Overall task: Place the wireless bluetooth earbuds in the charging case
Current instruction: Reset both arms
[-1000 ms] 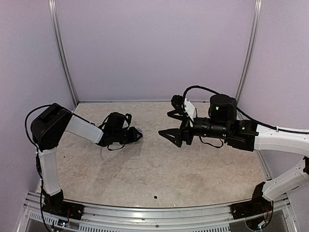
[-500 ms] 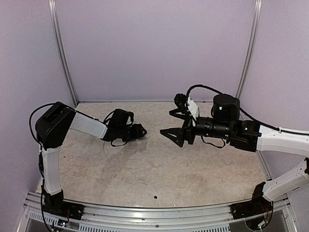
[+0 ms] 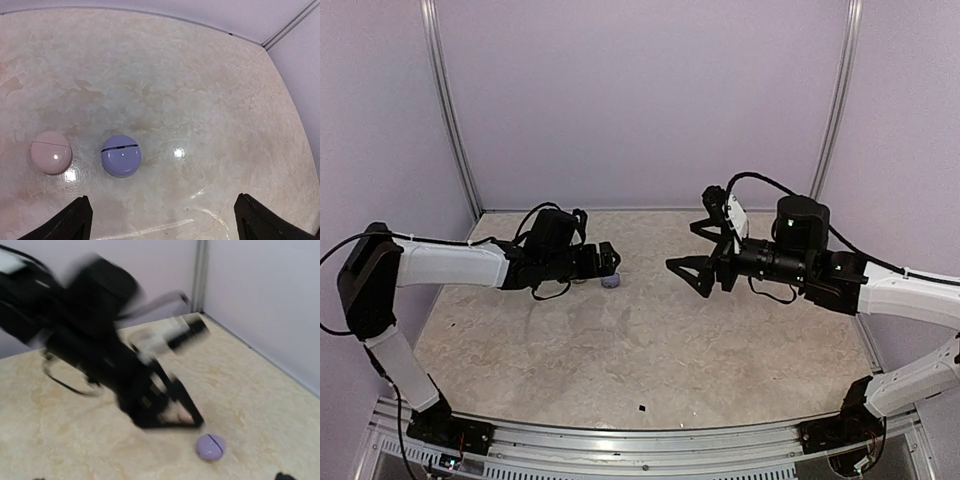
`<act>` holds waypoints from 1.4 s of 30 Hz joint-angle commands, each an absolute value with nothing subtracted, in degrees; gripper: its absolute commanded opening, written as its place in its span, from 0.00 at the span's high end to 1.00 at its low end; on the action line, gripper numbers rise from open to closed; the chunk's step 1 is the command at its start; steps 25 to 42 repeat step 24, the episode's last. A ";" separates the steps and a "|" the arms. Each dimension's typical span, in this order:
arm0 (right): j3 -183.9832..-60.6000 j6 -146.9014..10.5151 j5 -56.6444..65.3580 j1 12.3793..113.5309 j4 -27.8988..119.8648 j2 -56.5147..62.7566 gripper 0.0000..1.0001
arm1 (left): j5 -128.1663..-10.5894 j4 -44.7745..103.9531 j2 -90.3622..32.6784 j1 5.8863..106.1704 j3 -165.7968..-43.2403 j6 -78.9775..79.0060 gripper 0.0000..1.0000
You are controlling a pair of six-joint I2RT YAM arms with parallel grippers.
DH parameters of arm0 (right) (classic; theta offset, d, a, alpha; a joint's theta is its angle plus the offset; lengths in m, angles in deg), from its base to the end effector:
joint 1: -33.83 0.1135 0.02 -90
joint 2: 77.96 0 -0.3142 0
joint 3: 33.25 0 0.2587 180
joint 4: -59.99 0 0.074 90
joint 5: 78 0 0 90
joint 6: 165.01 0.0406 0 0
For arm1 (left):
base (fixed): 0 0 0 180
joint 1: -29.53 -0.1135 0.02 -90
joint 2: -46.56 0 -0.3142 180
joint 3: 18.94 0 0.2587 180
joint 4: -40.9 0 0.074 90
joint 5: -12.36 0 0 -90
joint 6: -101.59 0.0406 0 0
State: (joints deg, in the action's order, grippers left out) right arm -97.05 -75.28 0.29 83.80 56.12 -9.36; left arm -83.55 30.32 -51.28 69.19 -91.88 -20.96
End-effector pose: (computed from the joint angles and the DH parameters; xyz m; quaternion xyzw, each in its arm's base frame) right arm 0.1710 0.2163 0.3672 -0.3805 0.6550 0.3426 0.5557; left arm 0.3034 -0.2461 0.2495 0.0315 0.8875 -0.2325 0.3966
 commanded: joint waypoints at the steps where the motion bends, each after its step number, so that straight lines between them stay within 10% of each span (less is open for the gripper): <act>1: -95.20 -69.28 -0.10 80.22 57.99 -11.48 0.00 | -89.40 29.07 -41.15 68.26 -90.23 -16.09 0.01; 12: -82.65 -58.85 -2.50 67.15 63.04 -15.31 0.00 | -98.25 37.55 -19.49 65.74 -73.00 -16.63 0.01; 42: -71.86 -56.79 -2.37 62.17 70.07 -15.65 0.00 | -100.77 41.76 -19.55 65.83 -64.55 -19.08 0.01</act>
